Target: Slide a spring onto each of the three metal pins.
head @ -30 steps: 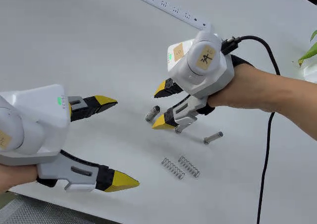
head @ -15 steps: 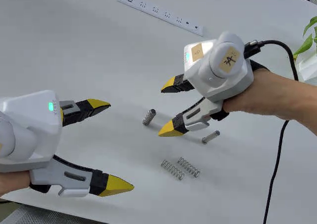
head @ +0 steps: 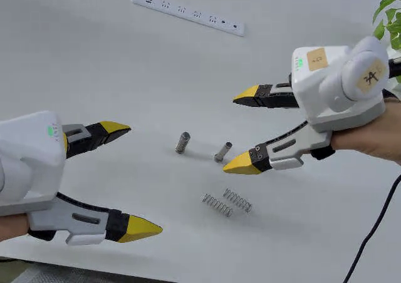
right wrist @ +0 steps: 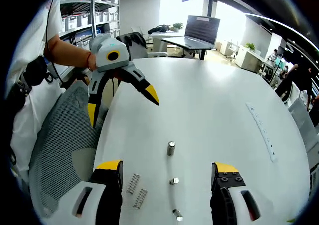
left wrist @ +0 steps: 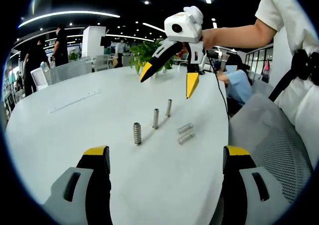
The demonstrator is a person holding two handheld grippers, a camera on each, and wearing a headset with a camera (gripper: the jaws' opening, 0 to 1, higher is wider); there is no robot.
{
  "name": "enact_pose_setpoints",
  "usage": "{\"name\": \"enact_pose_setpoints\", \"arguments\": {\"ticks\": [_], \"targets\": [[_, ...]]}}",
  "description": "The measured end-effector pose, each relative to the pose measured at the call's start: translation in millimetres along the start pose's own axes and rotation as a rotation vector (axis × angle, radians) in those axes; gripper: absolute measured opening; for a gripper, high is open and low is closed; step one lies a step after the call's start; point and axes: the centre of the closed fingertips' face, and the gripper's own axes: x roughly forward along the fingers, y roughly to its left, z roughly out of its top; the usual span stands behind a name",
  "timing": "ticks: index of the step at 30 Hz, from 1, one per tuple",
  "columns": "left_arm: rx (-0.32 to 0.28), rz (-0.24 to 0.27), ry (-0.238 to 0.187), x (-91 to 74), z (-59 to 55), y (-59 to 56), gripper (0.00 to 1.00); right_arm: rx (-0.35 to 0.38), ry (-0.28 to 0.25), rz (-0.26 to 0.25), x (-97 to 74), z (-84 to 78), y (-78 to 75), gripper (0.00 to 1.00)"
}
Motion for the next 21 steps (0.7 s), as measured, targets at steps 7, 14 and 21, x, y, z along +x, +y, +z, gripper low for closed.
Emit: {"name": "enact_pose_setpoints", "arguments": {"ticks": [7, 14, 21], "targets": [[0.029, -0.010, 0.027, 0.3, 3.2, -0.9, 0.91, 0.084, -0.083, -0.074, -28.4, -16.3, 4.6, 0.76], [0.062, -0.039, 0.047, 5.4, 8.4, -7.4, 0.88, 0.178, -0.171, -0.135, -52.6, -34.3, 16.6, 0.79], [0.110, -0.099, 0.097, 15.7, 6.2, -21.4, 0.80, 0.257, -0.253, -0.190, -67.6, -53.2, 27.1, 0.84]]}}
